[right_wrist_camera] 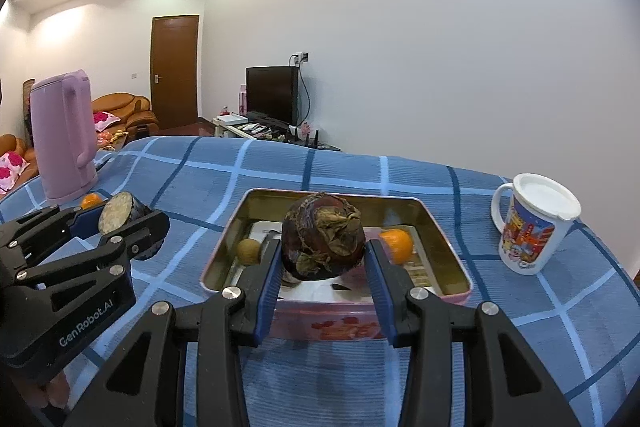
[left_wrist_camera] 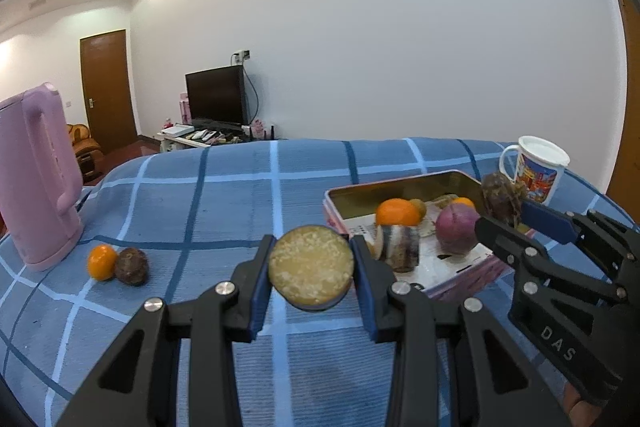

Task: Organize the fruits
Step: 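Lower both tools into the tin and open them, releasing the taro pieces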

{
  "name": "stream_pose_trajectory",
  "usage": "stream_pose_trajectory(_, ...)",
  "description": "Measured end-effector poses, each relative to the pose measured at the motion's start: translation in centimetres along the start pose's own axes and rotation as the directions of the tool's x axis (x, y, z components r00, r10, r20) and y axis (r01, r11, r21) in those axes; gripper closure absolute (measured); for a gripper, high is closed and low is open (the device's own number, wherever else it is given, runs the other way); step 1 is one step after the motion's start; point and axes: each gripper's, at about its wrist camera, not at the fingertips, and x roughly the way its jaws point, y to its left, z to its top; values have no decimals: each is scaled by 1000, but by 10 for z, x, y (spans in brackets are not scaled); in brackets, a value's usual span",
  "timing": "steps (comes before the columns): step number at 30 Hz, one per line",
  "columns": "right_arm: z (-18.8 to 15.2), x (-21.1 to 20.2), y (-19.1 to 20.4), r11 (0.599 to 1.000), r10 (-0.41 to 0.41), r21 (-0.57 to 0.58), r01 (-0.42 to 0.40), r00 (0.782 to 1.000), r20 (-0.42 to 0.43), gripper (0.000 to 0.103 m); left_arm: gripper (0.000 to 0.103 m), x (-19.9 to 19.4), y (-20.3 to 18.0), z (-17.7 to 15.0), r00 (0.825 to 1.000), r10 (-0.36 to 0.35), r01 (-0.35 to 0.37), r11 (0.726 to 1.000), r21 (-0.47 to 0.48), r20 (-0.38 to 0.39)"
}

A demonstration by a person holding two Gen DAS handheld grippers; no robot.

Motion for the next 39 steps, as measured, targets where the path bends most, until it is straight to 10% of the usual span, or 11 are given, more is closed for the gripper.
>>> stream_pose_trajectory(39, 5, 17, -72, 987, -144, 73, 145, 989, -15, 59, 64, 38, -75, 19, 990, -136, 138, 990, 44, -32)
